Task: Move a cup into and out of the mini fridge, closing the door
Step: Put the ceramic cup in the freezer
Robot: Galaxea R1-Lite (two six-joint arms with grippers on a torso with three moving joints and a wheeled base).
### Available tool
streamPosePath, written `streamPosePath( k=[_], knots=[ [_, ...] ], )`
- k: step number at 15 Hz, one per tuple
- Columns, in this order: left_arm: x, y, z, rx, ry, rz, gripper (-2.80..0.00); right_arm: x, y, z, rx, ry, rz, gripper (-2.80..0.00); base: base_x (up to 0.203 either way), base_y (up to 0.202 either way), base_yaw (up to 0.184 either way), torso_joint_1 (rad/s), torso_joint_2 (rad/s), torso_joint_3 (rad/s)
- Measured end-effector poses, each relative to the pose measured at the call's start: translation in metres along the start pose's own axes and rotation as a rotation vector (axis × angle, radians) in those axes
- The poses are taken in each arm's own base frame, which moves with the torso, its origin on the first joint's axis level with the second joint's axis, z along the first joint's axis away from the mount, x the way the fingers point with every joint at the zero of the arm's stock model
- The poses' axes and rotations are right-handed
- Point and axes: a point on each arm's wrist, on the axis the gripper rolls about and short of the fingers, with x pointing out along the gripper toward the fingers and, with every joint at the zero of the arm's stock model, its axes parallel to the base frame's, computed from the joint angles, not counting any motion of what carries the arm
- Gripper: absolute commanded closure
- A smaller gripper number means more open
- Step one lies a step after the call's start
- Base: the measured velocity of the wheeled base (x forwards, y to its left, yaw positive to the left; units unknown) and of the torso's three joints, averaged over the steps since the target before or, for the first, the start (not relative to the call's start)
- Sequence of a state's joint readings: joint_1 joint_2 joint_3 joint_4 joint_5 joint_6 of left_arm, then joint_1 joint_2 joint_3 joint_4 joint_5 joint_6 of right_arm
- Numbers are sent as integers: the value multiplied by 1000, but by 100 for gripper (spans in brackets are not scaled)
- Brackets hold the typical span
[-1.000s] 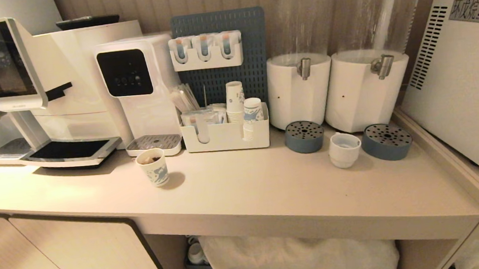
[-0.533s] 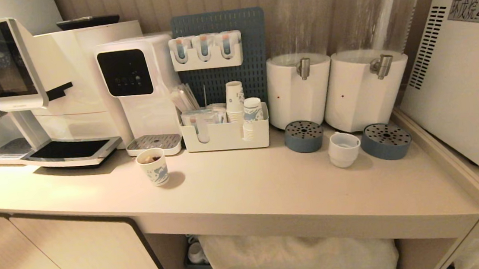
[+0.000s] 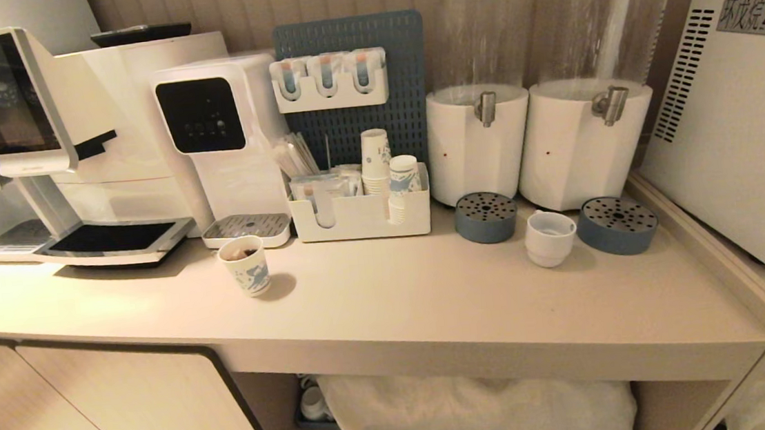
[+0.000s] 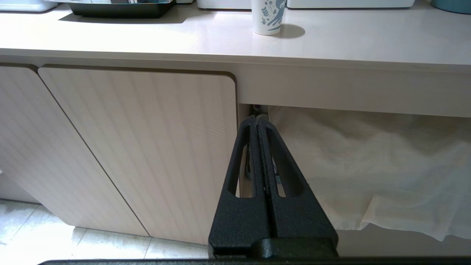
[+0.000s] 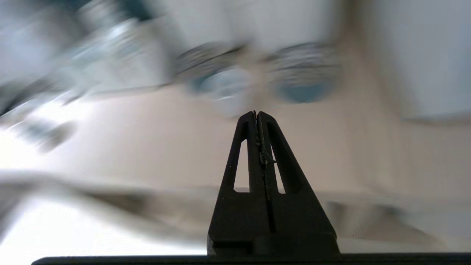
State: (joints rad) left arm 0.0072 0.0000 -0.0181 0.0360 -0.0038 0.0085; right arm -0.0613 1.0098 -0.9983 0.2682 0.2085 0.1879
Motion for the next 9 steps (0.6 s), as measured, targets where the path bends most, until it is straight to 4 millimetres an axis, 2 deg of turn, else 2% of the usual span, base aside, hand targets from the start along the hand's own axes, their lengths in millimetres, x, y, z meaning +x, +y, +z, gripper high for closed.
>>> streamPosePath(
  k=[2, 6, 8, 9],
  knots=[
    [0, 0, 0, -1, 0, 0, 0, 35, -17, -6, 3, 51, 208, 0, 0, 0, 0, 0, 0, 0],
    [0, 0, 0, -1, 0, -1, 0, 87, -67, -42, -79, 45, 603, 0, 0, 0, 0, 0, 0, 0],
    [0, 0, 0, -1, 0, 0, 0, 105, -83, -56, -157, 11, 706, 0, 0, 0, 0, 0, 0, 0],
    [0, 0, 0, 0, -5, -1, 0, 115, -90, -62, -187, 2, 703, 0, 0, 0, 0, 0, 0, 0]
  ],
)
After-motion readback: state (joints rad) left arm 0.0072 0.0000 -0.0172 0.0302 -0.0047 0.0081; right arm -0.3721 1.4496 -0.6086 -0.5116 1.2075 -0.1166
